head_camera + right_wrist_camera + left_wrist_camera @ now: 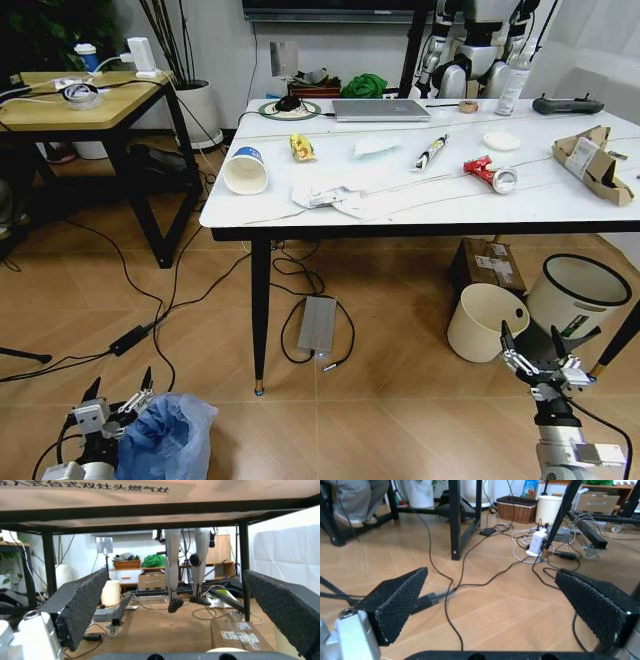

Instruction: Pick up the trash bin and place the trash from the table into it.

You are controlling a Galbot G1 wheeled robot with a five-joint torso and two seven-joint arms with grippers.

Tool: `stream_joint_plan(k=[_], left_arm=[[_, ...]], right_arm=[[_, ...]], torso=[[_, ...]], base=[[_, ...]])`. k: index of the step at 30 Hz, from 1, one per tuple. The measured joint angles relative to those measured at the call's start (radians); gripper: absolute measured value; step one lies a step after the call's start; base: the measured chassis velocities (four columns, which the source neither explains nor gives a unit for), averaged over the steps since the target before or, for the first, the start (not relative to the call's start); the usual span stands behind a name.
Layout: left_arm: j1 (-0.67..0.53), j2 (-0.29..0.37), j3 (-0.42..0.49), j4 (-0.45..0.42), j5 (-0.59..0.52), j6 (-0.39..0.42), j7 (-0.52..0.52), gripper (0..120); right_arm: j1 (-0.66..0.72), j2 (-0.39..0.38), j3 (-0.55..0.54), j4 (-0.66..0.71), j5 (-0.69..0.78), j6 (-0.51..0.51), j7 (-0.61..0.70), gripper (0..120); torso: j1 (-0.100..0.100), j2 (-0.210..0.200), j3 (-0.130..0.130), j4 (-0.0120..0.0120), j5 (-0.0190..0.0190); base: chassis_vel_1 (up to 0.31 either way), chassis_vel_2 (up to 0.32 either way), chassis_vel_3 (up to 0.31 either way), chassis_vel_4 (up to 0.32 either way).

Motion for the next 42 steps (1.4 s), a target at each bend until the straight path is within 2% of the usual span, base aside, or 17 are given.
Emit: stream_joint_plan(k=[9,15,27,28,30,31,33,34,36,37,38,40,42], left_arm=[[0.004,0.001,0.000,0.003,0.003,0.005,0.001,100],[0.047,0.009,0.005,-0.012,-0.002,0.088,-0.014,100],[0.048,0.012,-0.007,-0.008,0.004,0.079,-0.032,100],[0.047,0.013,-0.005,-0.015,0.013,0.075,-0.049,100],[0.040,0.022,0.012,-0.032,0.064,0.056,-0.158,100],[0.040,0.022,0.012,-0.032,0.064,0.056,-0.158,100],[0.034,0.031,0.030,-0.039,0.117,0.042,-0.273,100],[0.030,0.040,0.053,-0.041,0.159,0.022,-0.374,100],[0.025,0.042,0.067,-0.039,0.183,0.000,-0.423,100],[0.014,0.041,0.078,-0.024,0.215,-0.044,-0.460,100],[0.014,0.041,0.078,-0.024,0.215,-0.044,-0.460,100],[-0.009,0.034,0.089,0.012,0.285,-0.119,-0.497,100],[-0.015,0.031,0.093,0.029,0.328,-0.151,-0.508,100]], right_arm=[[0.001,-0.004,-0.001,0.000,0.000,0.000,0.000,100],[0.002,-0.006,-0.001,-0.007,0.000,0.001,0.000,100],[0.004,-0.005,-0.006,-0.011,0.001,0.003,0.000,100],[0.004,-0.005,-0.006,-0.011,0.001,0.003,0.000,100],[0.003,-0.006,-0.006,-0.011,0.002,0.004,0.000,100],[0.003,-0.006,-0.006,-0.011,0.002,0.004,0.000,100],[0.003,-0.008,-0.006,-0.011,0.002,0.004,0.000,100],[0.003,-0.008,-0.006,-0.011,0.003,0.006,0.000,100],[0.003,-0.008,-0.007,-0.011,0.003,0.007,0.000,100],[0.002,-0.008,-0.007,-0.011,0.003,0.010,0.000,100],[0.002,-0.008,-0.007,-0.011,0.003,0.010,0.000,100],[0.001,-0.009,-0.007,-0.013,0.004,0.013,0.000,100],[0.000,-0.011,-0.007,-0.014,0.004,0.015,0.000,100]], torso=[[-0.011,-0.032,-0.021,0.0000,-0.0001],[-0.020,-0.060,-0.040,0.0002,0.0000],[-0.033,-0.104,-0.071,0.0001,-0.0001],[-0.034,-0.109,-0.075,0.0001,0.0000],[-0.037,-0.120,-0.082,0.0001,0.0000],[-0.037,-0.120,-0.082,0.0001,0.0000],[-0.040,-0.127,-0.087,-0.0001,0.0000],[-0.042,-0.134,-0.091,0.0000,0.0001],[-0.043,-0.139,-0.095,0.0001,-0.0001],[-0.044,-0.143,-0.099,0.0001,0.0001],[-0.044,-0.143,-0.099,0.0001,0.0001],[-0.045,-0.147,-0.102,0.0000,-0.0001],[-0.045,-0.148,-0.103,-0.0001,-0.0002]], base=[[0.000,0.000,0.000,0.000],[0.000,0.000,0.000,0.000],[0.000,0.000,0.000,0.000],[0.000,0.000,0.000,0.000],[0.000,0.000,0.000,0.000],[0.000,0.000,0.000,0.000],[0.000,0.000,0.000,0.000],[0.000,0.000,0.000,0.000],[0.000,0.000,0.000,0.000],[0.000,0.000,0.000,0.000],[0.000,0.000,0.000,0.000],[0.000,0.000,0.000,0.000],[0.000,0.000,0.000,0.000]])
